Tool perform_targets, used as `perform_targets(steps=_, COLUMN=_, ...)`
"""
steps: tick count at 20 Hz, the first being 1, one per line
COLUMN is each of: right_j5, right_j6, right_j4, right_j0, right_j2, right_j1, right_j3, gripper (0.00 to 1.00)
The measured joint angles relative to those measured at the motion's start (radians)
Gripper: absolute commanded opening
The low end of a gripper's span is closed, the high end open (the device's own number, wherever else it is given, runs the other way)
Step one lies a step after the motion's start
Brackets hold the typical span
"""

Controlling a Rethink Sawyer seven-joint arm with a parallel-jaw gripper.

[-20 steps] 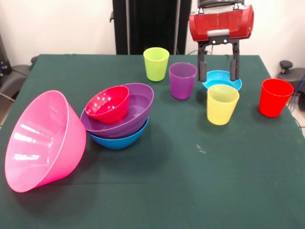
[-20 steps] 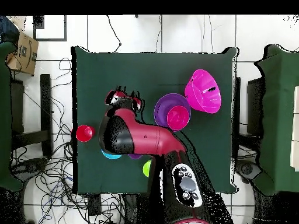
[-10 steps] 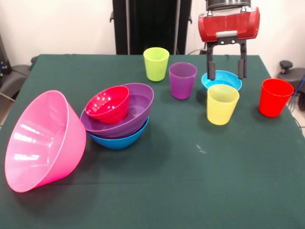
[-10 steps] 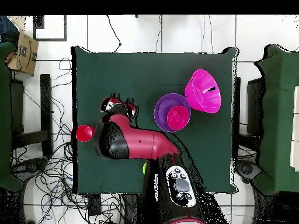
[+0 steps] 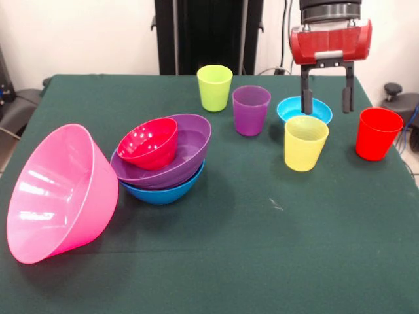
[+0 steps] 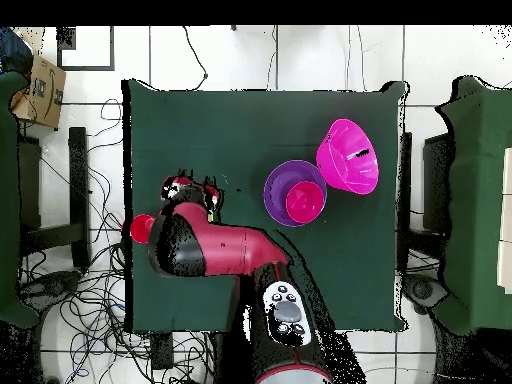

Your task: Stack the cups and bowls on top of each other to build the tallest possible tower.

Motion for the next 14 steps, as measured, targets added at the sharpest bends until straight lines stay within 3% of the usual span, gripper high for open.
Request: perform_targets(steps=14, right_j5=0.000, right_j6=0.000, right_j4=0.001, right_j0=0.016, right_j2=-0.069, right_j1=0.056, right_j3=0.000, gripper=1.00)
